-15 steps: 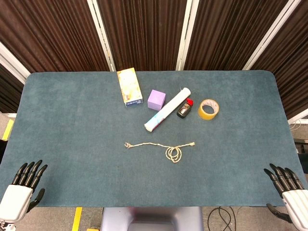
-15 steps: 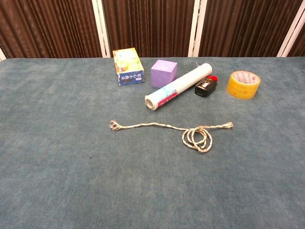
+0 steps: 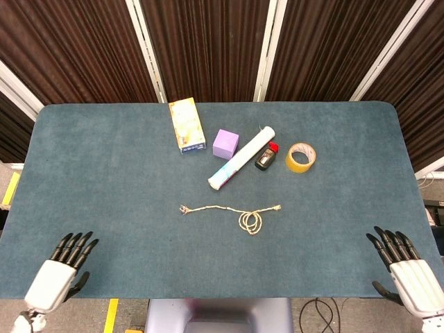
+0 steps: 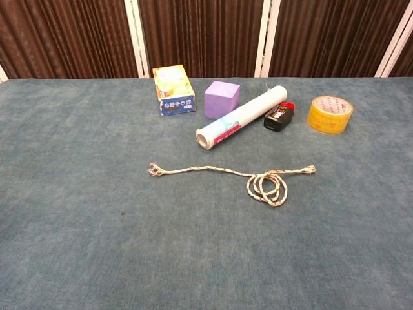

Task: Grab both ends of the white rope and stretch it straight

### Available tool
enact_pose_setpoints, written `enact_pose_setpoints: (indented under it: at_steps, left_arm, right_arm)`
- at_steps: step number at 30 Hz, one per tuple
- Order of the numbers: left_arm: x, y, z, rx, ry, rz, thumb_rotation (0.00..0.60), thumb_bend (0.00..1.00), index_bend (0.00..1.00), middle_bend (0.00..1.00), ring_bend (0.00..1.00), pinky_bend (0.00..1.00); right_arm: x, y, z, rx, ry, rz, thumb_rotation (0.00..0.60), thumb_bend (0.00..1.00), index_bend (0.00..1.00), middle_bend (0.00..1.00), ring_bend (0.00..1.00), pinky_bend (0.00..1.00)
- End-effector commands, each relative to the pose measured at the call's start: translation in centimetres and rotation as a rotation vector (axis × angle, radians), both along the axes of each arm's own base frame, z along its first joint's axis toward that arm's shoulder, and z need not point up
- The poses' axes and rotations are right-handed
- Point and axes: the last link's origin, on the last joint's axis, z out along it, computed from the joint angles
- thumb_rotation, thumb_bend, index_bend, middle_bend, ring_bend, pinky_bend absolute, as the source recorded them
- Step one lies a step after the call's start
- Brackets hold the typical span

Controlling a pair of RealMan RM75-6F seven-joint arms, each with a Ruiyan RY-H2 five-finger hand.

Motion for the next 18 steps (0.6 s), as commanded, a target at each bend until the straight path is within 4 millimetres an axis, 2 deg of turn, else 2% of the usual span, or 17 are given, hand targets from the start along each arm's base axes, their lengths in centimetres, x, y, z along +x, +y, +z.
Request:
enact_pose_setpoints:
  at_steps: [1, 8, 14, 18]
  left_arm:
    - [3.5, 2.6, -2.9, -0.048, 0.024, -0.058, 0.6, 0.43, 0.0, 0.0, 0.0, 0.08]
    - [7.9, 6.2, -8.3, -0.068, -0.026, -0.112, 0.6, 0.43, 0.06, 0.0, 0.0, 0.07]
    - [9.7, 9.0, -12.1, -0.117, -0.018, -0.065, 0.6, 0.43, 0.12, 0.0, 0.0, 0.07]
    - [10.9, 10.9, -13.4, -0.1, -0.016, -0.04, 0.6, 0.43, 0.19, 0.0, 0.0, 0.07]
  right_arm:
    - [0.6, -1.1, -0.5, -0.01, 0.001, 0.014, 0.6, 0.3, 0.0, 0.0, 0.0, 0.0]
    - [1.7, -2.7, -2.0, 0.016, 0.018, 0.03, 0.6, 0.3, 0.0, 0.0, 0.0, 0.0]
    - [1.9, -3.7, -3.3, 0.028, 0.035, 0.035, 0.6, 0.3, 0.0, 0.0, 0.0, 0.0]
    - [1.4, -4.6, -4.1, 0.037, 0.049, 0.022, 0.6, 0.3, 0.0, 0.0, 0.0, 0.0]
